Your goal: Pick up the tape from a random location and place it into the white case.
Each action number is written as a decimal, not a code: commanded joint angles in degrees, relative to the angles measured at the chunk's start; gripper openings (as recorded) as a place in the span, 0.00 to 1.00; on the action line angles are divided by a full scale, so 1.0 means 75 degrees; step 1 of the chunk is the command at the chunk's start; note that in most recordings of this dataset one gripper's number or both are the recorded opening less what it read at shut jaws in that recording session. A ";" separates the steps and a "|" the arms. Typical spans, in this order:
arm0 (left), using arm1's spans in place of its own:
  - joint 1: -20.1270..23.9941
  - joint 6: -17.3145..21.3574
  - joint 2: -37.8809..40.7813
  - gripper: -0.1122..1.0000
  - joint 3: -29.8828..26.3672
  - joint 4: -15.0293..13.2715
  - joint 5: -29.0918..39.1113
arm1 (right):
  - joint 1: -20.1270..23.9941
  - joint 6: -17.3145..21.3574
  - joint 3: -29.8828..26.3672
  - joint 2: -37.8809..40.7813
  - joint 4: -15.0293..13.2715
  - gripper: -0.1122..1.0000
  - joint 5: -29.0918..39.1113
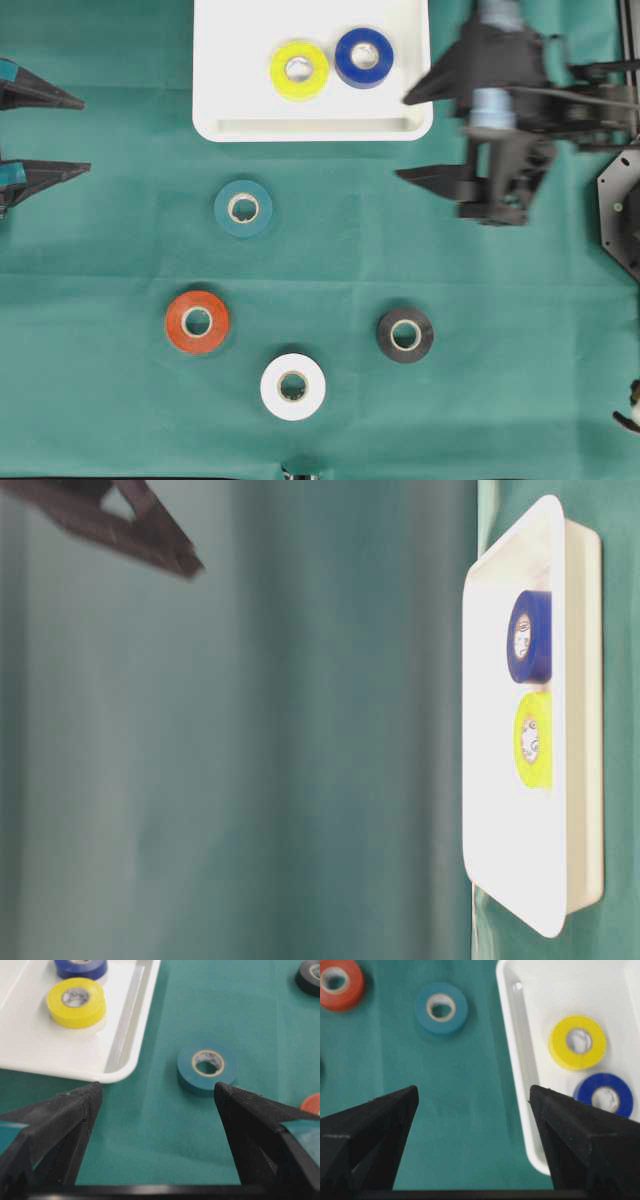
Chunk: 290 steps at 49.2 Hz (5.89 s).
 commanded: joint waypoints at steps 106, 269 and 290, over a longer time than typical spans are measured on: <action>-0.1887 -0.0035 0.0070 0.98 -0.0082 -0.0059 -0.0258 | -0.0141 0.0012 0.5180 -0.3598 -0.0012 0.88 -0.4465; -0.2004 0.0855 0.7031 0.97 -0.6410 0.0047 0.4547 | -0.0141 -0.0059 0.5180 -0.3492 -0.0023 0.88 -0.4406; -0.2004 0.0855 0.7090 0.97 -0.6480 0.0059 0.4629 | -0.0141 -0.0059 0.5191 -0.3445 -0.0023 0.88 -0.4406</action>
